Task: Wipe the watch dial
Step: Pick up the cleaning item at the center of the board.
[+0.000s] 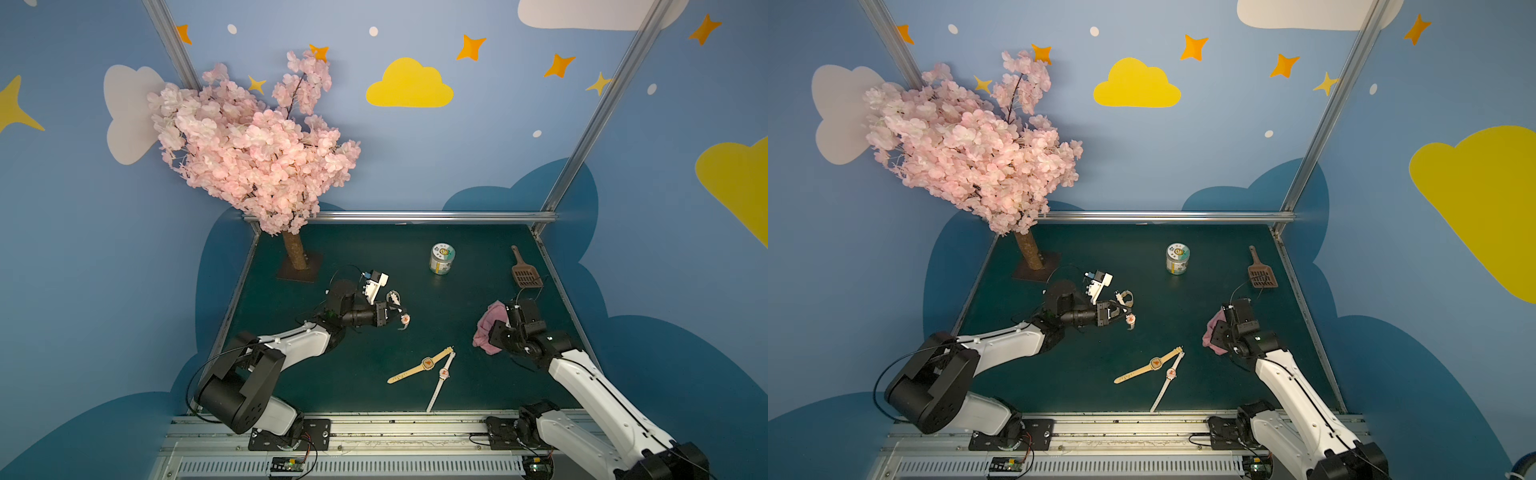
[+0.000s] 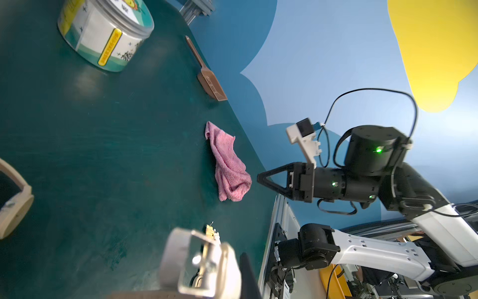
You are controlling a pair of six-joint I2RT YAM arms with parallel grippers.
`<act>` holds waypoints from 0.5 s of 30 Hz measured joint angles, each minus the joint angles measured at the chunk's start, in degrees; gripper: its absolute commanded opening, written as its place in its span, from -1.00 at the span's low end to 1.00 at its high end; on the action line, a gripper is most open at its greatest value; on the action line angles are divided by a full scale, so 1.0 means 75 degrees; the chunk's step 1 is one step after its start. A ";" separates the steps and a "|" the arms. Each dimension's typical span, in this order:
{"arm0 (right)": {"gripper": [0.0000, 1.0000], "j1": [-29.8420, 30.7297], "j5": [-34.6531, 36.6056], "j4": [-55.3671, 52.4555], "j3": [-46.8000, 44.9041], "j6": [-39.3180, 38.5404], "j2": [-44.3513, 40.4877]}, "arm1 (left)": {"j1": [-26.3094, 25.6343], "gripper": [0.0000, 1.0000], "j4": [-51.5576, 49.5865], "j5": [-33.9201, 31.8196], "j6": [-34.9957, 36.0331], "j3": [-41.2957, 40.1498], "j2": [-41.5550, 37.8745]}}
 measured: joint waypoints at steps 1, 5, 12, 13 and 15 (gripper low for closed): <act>-0.58 -0.0052 -0.0044 0.0067 -0.0035 -0.0032 0.0166 | 0.0000 -0.94 0.0015 0.0006 -0.0020 0.0035 0.0006; -0.60 -0.0198 -0.0291 0.0321 -0.0052 -0.0160 0.0697 | 0.0000 -0.94 0.0227 0.0035 -0.0146 0.0038 0.0032; -0.34 -0.0242 -0.0679 0.0452 -0.0041 -0.0221 0.0740 | 0.0003 -0.94 0.0402 0.0035 -0.0239 0.0038 0.0038; -0.32 -0.0242 -0.0694 0.0408 -0.0015 -0.0221 0.0653 | 0.0000 -0.94 0.0399 0.0035 -0.0254 0.0038 0.0038; -0.29 -0.0242 -0.0694 0.0306 0.0076 -0.0256 0.0396 | 0.0000 -0.94 0.0399 0.0029 -0.0262 0.0038 0.0050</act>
